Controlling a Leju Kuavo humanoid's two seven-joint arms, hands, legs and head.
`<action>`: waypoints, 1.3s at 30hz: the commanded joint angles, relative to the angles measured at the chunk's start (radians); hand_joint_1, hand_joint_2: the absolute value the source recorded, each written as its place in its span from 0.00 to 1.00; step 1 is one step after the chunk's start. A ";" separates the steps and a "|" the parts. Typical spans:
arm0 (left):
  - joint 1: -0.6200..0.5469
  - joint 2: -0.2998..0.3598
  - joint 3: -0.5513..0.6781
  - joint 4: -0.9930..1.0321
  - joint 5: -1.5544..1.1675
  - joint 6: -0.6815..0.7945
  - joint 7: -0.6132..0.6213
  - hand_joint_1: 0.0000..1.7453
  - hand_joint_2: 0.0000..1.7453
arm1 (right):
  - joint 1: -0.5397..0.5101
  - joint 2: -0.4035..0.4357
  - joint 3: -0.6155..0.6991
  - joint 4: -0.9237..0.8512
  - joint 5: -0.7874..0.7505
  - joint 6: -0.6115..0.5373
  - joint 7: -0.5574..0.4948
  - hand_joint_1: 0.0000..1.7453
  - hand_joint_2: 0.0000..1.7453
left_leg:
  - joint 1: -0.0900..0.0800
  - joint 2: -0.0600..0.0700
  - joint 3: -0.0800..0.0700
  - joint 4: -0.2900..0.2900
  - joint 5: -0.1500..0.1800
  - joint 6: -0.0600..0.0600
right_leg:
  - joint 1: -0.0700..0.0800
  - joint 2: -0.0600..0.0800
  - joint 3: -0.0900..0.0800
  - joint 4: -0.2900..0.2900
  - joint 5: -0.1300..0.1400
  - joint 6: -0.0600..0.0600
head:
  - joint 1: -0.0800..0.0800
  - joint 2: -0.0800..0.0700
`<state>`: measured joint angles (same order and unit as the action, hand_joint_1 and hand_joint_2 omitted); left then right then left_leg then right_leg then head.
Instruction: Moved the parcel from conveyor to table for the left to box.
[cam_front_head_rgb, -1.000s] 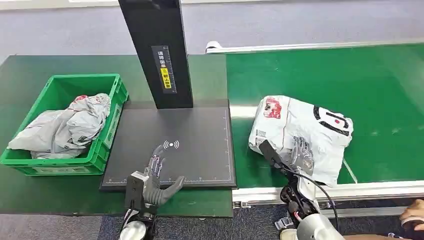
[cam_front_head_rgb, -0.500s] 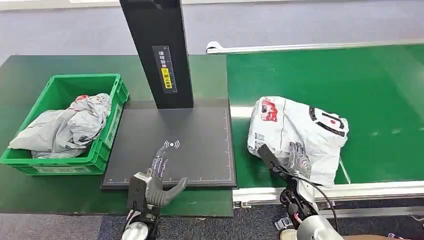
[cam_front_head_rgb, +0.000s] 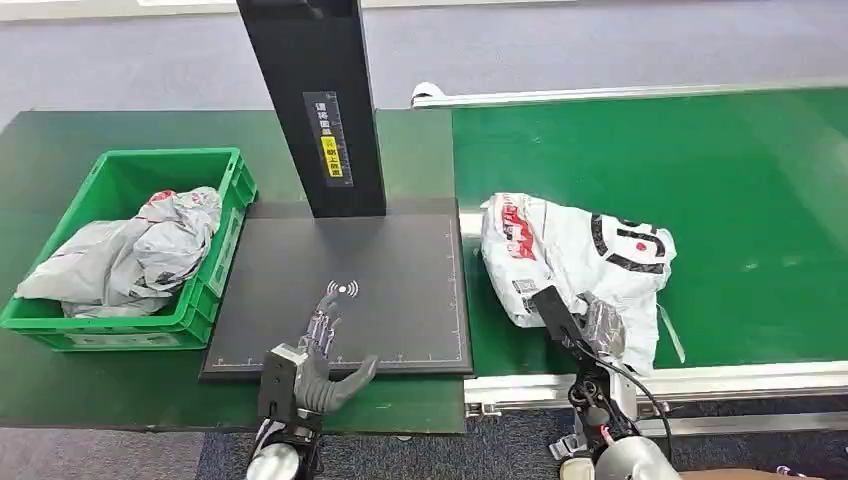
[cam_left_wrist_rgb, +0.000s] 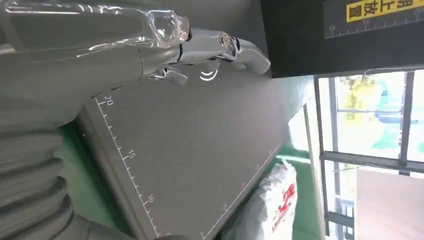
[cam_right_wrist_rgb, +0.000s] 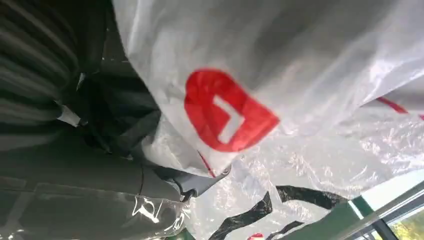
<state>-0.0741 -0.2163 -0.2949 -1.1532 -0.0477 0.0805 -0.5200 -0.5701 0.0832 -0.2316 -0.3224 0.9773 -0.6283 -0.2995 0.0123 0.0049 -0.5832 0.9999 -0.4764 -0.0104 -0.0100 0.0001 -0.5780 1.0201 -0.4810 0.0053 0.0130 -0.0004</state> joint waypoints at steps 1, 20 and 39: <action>-0.020 0.011 -0.001 0.048 -0.001 -0.001 0.006 0.00 1.00 | -0.006 0.018 -0.065 -0.001 -0.007 0.003 -0.005 1.00 1.00 | 0.000 -0.001 0.002 -0.002 0.000 0.001 | 0.000 0.000 0.002 -0.002 0.000 0.000 | 0.000 0.000; -0.006 0.067 0.149 -0.093 -0.056 0.131 -0.088 0.00 1.00 | 0.394 -0.024 0.422 -1.160 -0.348 0.281 -0.098 1.00 1.00 | -0.001 -0.002 -0.002 0.000 0.000 0.000 | -0.001 -0.001 -0.002 0.001 -0.001 0.000 | 0.000 0.000; -0.224 0.141 0.373 -0.059 -0.102 0.129 -0.051 0.00 1.00 | -0.121 0.154 0.740 -0.397 -0.232 0.377 0.128 1.00 1.00 | 0.001 0.003 0.000 -0.001 0.004 -0.002 | 0.001 0.003 -0.001 0.001 0.002 -0.002 | 0.000 0.000</action>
<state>-0.2126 -0.1041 0.0183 -1.2871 -0.1446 0.2094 -0.5859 -0.5006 0.1603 0.3663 -1.1401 0.6722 -0.2414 -0.2132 0.0131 0.0056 -0.5846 0.9993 -0.4729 -0.0119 -0.0090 0.0000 -0.5793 1.0218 -0.4799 0.0039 0.0134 0.0000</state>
